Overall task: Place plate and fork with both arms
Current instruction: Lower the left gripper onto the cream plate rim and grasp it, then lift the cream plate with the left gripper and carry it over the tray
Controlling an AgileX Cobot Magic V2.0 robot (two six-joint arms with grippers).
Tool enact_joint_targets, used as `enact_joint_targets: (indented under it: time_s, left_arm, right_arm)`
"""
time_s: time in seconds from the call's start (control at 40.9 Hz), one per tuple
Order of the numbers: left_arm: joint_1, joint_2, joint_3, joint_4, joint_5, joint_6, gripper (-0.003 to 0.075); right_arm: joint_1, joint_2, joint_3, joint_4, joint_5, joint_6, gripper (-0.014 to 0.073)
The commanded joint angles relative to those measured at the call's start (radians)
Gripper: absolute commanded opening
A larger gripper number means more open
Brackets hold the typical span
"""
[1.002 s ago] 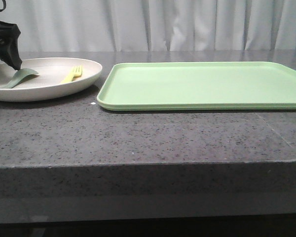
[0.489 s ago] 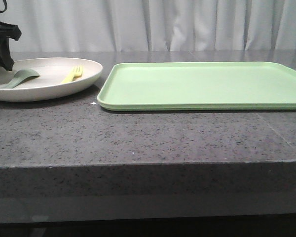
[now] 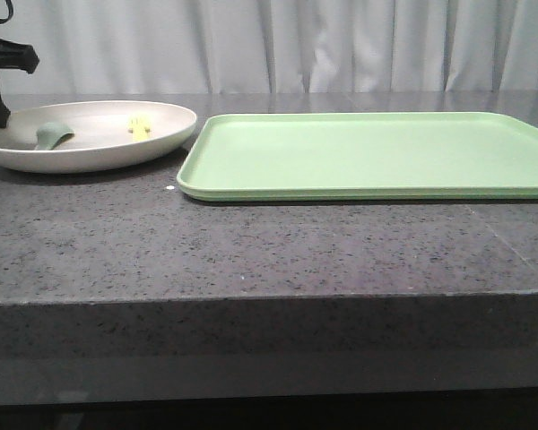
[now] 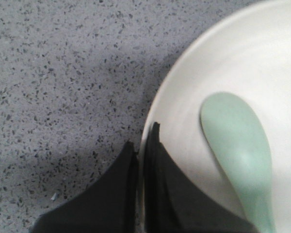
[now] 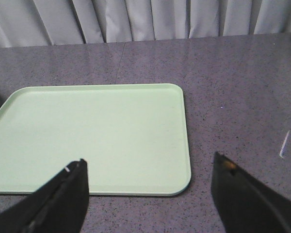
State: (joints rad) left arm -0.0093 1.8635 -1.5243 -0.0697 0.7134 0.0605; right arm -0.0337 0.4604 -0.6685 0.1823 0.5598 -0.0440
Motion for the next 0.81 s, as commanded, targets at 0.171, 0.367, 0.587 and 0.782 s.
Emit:
enact_joint_targets:
  time_s: [0.171, 0.367, 0.587, 0.782]
  left_arm:
    - [-0.003, -0.051, -0.033, -0.007, -0.049, -0.005, -0.0018]
    - [-0.001, -0.073, -0.033, -0.007, -0.05, -0.005, -0.0018]
    - [0.025, -0.109, -0.033, -0.062, -0.046, 0.0, -0.0018]
    - [0.075, -0.115, -0.033, -0.223, 0.004, 0.104, -0.0018]
  right_arm:
    - [-0.002, 0.013, -0.033, 0.005, -0.068, -0.006, 0.0554]
    - [-0.002, 0.013, -0.033, 0.005, -0.068, -0.006, 0.0554]
    - [-0.002, 0.013, -0.033, 0.005, -0.054, -0.006, 0.0554]
    - [-0.002, 0.013, -0.033, 0.005, -0.044, -0.006, 0.0554]
